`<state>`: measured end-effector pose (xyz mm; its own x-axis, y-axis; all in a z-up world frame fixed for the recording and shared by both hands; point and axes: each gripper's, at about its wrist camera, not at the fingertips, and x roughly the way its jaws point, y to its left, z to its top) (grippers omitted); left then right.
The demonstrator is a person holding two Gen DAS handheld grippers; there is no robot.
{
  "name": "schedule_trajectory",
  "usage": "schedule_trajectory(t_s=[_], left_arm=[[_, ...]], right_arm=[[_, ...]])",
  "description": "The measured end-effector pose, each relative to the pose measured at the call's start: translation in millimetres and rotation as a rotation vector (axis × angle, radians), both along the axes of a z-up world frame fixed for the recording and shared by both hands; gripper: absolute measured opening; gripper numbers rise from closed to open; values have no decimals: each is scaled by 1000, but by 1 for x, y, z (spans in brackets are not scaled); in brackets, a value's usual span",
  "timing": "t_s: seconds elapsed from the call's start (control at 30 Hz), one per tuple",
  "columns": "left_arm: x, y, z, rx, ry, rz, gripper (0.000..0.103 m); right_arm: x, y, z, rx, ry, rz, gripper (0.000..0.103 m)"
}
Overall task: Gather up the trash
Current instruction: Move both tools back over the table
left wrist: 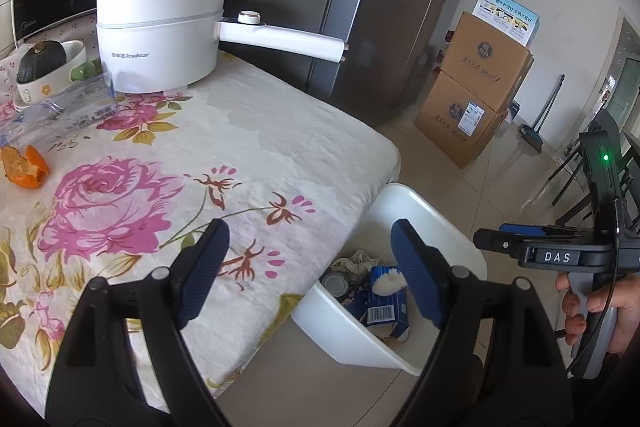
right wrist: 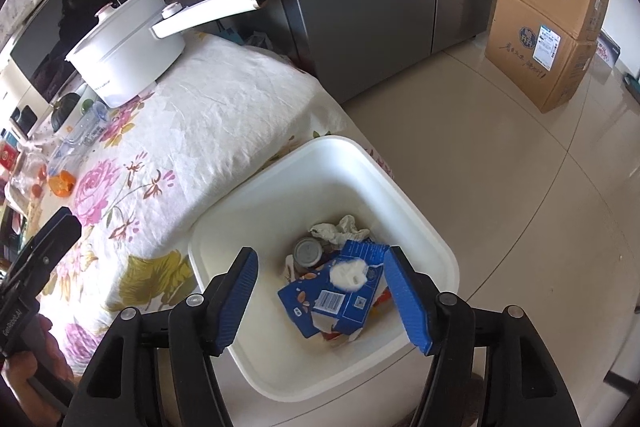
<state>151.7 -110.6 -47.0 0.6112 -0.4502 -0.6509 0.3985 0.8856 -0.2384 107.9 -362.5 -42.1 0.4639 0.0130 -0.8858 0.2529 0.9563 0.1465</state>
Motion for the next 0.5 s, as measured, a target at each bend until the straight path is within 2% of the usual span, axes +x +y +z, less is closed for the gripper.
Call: schedule_trajectory(t_s=[0.5], left_arm=[[-2,57,6,55,-9,99,90]], right_arm=[[20,44,18,1,-59,68,76]])
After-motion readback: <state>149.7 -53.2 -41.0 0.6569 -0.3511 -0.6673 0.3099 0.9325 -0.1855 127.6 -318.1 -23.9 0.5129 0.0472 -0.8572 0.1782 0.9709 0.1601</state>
